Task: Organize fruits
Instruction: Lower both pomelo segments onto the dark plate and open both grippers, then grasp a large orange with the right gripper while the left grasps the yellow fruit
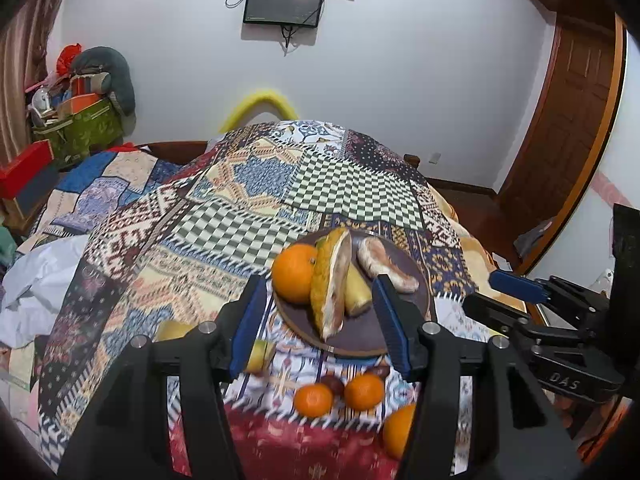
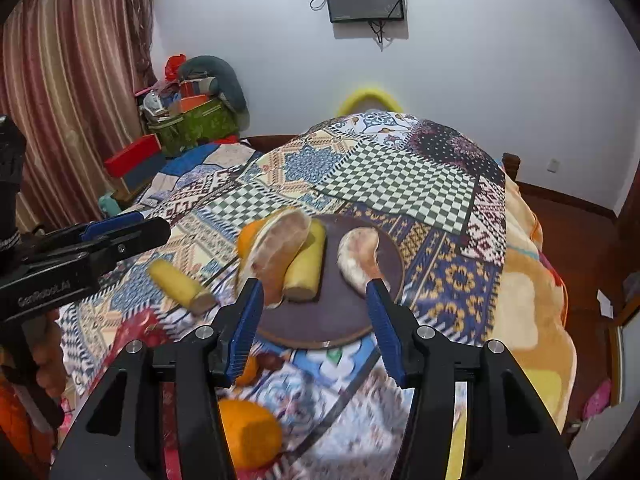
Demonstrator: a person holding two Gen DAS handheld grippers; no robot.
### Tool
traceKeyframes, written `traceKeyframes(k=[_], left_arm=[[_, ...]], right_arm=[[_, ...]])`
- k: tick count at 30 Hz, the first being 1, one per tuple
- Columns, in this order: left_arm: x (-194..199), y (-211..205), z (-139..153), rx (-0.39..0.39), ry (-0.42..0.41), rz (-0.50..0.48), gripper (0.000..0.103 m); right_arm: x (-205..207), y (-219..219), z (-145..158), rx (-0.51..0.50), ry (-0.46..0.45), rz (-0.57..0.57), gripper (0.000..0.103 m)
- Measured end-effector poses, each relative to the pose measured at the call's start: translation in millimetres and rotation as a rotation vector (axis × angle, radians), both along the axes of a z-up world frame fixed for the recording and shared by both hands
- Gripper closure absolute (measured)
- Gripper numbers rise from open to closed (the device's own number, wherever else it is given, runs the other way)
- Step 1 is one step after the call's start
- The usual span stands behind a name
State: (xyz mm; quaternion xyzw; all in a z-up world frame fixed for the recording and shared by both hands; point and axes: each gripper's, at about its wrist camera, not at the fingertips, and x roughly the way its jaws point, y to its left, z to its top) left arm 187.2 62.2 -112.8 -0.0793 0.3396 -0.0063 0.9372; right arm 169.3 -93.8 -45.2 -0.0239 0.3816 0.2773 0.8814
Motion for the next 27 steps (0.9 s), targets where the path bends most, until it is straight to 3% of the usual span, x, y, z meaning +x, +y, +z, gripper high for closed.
traceKeyframes(k=[14, 19, 27], left_arm=[[-59, 16, -36, 0.003, 0.106, 0.023, 0.046], [-69, 19, -52, -0.009, 0.152, 0.025, 0.046], [-72, 29, -74, -0.034, 0.205, 0.051, 0.046]], right_arm=[[-59, 7, -30, -0.03, 0.085, 0.048, 0.042], [-68, 16, -50, -0.055, 0.137, 0.068, 0.036], [-72, 31, -76, -0.112, 0.187, 0.095, 0.036]])
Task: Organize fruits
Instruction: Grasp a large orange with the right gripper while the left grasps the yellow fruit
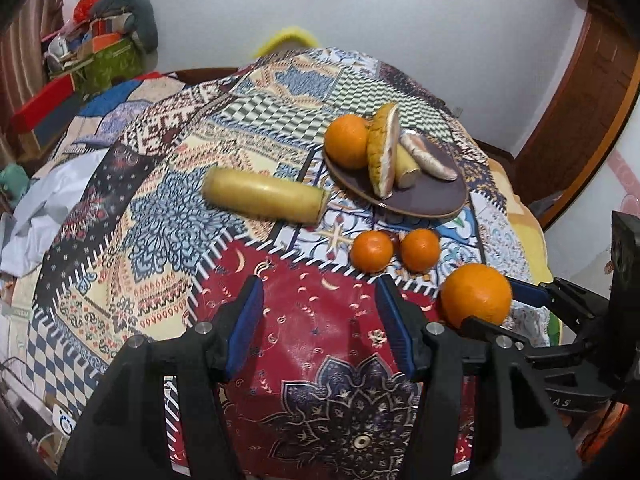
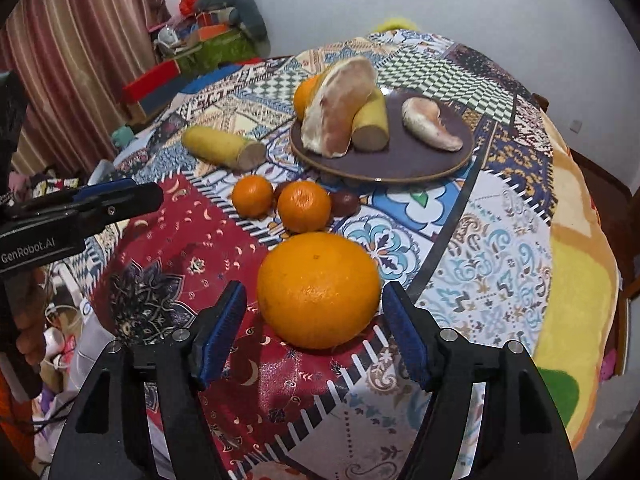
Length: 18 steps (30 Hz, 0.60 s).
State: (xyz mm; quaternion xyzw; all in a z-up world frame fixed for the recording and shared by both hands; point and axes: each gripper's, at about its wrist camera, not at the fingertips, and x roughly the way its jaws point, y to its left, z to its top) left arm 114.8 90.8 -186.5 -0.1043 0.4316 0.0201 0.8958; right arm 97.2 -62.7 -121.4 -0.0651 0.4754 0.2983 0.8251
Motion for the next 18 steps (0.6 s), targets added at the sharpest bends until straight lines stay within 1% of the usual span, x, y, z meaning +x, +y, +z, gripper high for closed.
traceKeyframes(k=[5, 6, 7, 9, 15, 18], left_arm=[[6, 6, -8, -0.011, 0.023, 0.017, 0.046], [7, 6, -8, -0.008, 0.026, 0.018, 0.045], [9, 6, -9, -0.002, 0.029, 0.018, 0.044], [13, 6, -9, 0.014, 0.028, 0.022, 0.039], [39, 5, -9, 0.035, 0.023, 0.033, 0.034], [55, 7, -11, 0.029, 0.029, 0.046, 0.031]], right_arm=[[3, 1, -6, 0.002, 0.019, 0.003, 0.036], [3, 1, -6, 0.006, 0.022, 0.003, 0.038], [4, 0, -6, 0.009, 0.019, -0.002, 0.041], [5, -4, -5, 0.028, 0.03, 0.002, 0.041], [10, -13, 3, 0.054, 0.012, -0.018, 0.042], [16, -22, 9, 0.066, -0.008, -0.042, 0.042]])
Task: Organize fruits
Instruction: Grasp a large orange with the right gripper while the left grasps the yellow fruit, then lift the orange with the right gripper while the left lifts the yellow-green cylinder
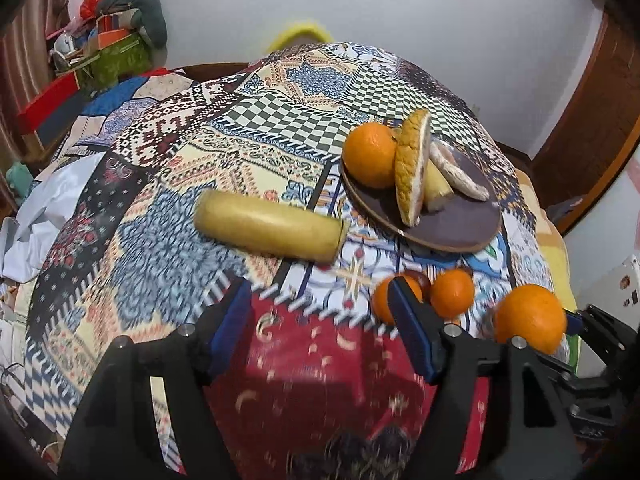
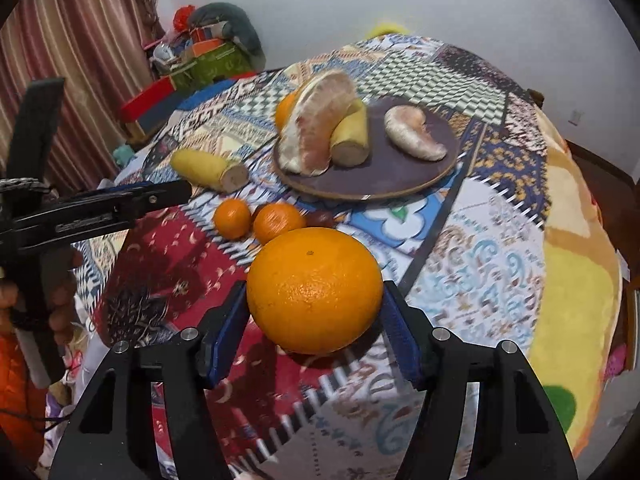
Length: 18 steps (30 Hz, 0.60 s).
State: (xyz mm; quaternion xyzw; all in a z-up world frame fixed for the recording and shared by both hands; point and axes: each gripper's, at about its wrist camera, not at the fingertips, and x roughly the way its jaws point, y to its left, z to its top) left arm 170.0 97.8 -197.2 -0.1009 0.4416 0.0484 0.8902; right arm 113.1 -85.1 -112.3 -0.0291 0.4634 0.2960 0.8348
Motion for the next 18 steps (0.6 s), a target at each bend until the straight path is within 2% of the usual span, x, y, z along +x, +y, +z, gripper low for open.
traceKeyframes(k=[3, 7, 10, 14, 18], left_arm=[[21, 6, -4, 0.021, 0.008, 0.061, 0.028], [41, 15, -8, 0.012, 0.021, 0.119, 0.027], [54, 18, -11, 0.007, 0.028, 0.162, 0.018], [64, 13, -12, 0.063, -0.005, 0.207, 0.011], [74, 3, -17, 0.159, 0.006, 0.215, 0.01]], right_arm=[[7, -8, 5, 0.003, -0.016, -0.023, 0.042], [17, -17, 4, 0.009, -0.02, -0.055, 0.042], [25, -25, 2, 0.016, -0.015, -0.079, 0.042], [33, -33, 0, 0.022, -0.011, -0.1, 0.042], [38, -38, -2, 0.033, -0.005, -0.111, 0.042]])
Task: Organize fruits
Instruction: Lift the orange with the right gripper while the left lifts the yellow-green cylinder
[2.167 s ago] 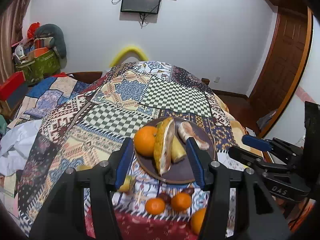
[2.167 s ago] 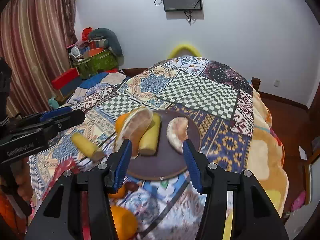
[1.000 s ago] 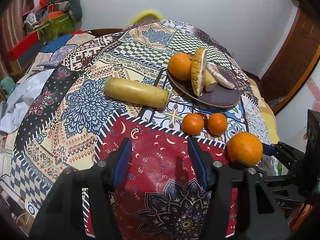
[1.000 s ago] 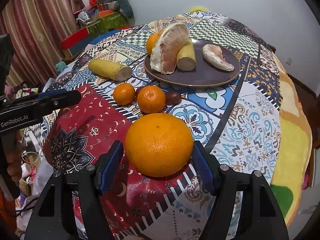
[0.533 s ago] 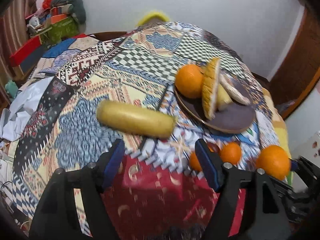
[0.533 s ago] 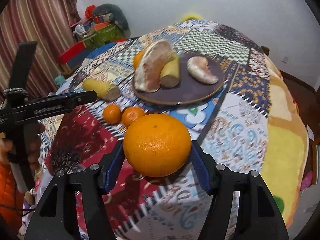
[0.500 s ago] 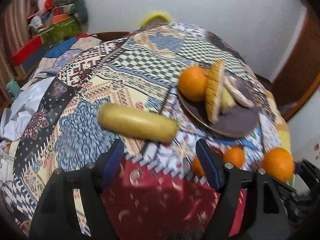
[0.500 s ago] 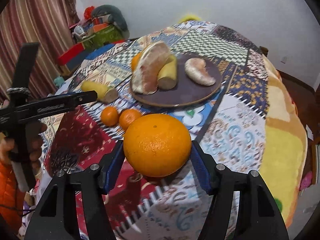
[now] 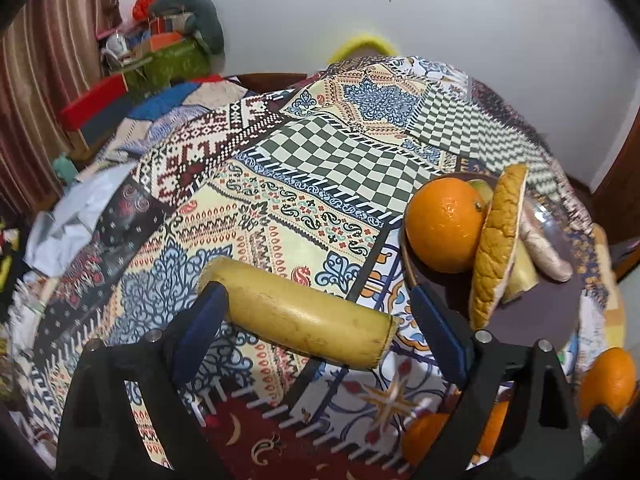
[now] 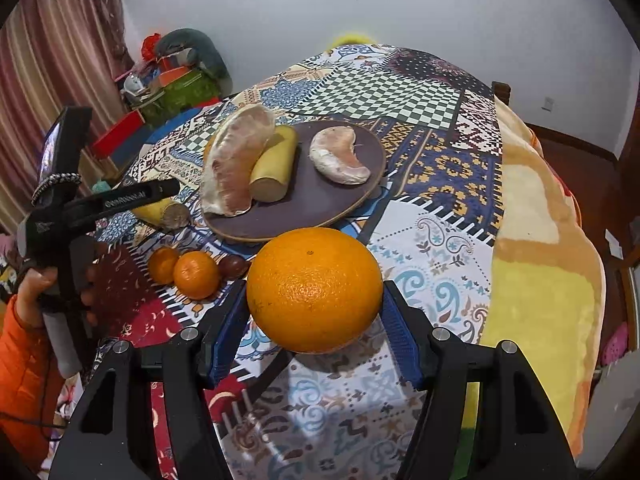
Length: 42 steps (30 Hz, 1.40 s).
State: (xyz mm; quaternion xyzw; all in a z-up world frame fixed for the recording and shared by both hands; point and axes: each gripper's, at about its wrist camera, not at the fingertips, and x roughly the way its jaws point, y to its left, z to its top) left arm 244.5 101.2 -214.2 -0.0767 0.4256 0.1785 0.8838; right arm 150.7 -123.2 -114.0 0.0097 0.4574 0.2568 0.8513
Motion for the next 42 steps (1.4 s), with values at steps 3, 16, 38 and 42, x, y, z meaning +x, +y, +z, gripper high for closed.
traceKeyframes(k=[3, 16, 38, 42], left_arm=[[0, -1, -2, 0.022, 0.007, 0.004, 0.01], [-25, 11, -4, -0.194, -0.013, -0.106, 0.062], [-40, 25, 21, -0.171, -0.019, -0.162, 0.034], [-11, 29, 9, -0.175, 0.017, -0.143, 0.034]], right_arm=[[2, -2, -1, 0.01, 0.004, -0.003, 0.042], [2, -3, 1, 0.017, 0.002, -0.002, 0.042], [5, -1, 8, 0.007, -0.022, -0.008, 0.042], [11, -4, 7, 0.006, -0.026, -0.014, 0.042]])
